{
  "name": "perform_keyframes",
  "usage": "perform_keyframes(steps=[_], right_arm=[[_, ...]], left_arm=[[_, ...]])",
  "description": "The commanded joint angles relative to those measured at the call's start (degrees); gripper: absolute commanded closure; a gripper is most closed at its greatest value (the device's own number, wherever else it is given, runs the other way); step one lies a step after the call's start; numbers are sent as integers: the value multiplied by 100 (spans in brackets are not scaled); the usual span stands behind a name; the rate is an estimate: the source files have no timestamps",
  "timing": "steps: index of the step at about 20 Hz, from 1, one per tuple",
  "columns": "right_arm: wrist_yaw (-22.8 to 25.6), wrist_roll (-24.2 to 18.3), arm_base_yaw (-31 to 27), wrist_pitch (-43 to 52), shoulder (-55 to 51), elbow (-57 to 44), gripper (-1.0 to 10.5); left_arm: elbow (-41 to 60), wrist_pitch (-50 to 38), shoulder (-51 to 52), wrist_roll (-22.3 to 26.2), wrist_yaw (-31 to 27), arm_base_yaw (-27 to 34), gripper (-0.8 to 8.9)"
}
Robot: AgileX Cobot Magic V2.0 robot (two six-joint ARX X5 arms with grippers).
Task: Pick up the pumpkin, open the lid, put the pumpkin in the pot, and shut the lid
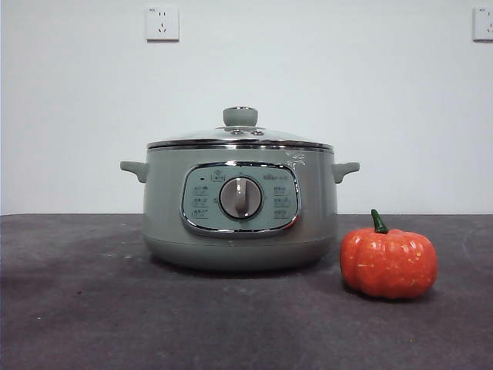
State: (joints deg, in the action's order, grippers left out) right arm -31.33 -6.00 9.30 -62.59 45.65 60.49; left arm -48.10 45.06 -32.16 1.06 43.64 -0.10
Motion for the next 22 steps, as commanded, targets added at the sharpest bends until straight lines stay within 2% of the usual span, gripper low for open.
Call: perform_keyframes(steps=[1,3,7,16,22], right_arm=[[157,-98,310,175,398,-4,284],[660,-175,621,350,837,-4,283],[1335,-254,1062,870,1875,-4,283],[2087,-286,1482,1799,3901,-4,282],[2127,-291,1493,2155,4739,-4,282]], left_arm=[[0,-20,9,39,0,4,140],[0,-20,9,39,0,4,140],[0,-20,9,39,0,4,140],[0,-22,9,42,-2,4,140],[0,-20,9,42,-2,4,140]])
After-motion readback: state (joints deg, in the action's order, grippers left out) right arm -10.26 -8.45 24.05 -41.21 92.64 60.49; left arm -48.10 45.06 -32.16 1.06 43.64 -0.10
